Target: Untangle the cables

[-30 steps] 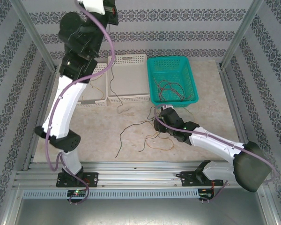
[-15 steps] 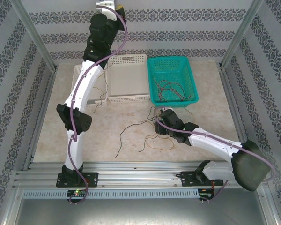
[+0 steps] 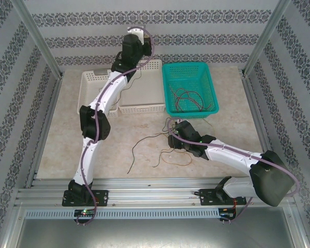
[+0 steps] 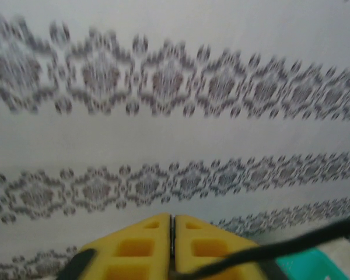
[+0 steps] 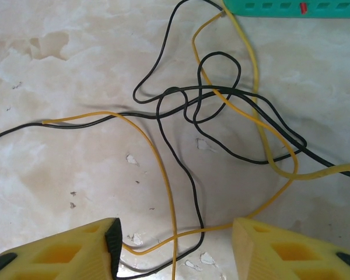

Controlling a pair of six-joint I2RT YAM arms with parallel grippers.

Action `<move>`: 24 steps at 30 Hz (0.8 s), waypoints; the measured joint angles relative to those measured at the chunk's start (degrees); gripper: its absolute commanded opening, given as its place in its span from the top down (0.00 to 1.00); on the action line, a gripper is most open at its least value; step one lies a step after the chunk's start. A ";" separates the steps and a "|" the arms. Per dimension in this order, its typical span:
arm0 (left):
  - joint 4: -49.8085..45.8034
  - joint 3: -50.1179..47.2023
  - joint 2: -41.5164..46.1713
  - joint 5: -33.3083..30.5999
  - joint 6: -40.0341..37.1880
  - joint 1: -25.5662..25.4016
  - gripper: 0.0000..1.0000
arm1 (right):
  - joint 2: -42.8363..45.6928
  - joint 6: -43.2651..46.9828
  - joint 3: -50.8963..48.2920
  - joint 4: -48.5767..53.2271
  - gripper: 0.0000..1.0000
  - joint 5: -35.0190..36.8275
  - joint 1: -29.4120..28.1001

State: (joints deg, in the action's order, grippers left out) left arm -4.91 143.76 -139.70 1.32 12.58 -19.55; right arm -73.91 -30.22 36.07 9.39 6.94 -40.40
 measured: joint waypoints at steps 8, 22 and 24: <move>-6.14 -6.23 0.20 0.39 4.13 -0.13 0.00 | 1.73 -0.52 -0.35 0.44 0.39 -0.31 0.00; -12.79 -34.77 34.67 -5.55 16.33 -0.66 0.00 | 6.99 -2.62 2.05 9.20 0.33 1.11 2.69; -12.66 -41.90 40.50 -5.92 19.12 -0.72 0.00 | 6.19 -2.64 3.23 10.21 0.33 1.11 4.11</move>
State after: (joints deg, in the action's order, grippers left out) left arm -17.56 101.86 -99.20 -4.60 31.70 -20.27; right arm -67.72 -32.86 39.31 19.59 8.05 -36.29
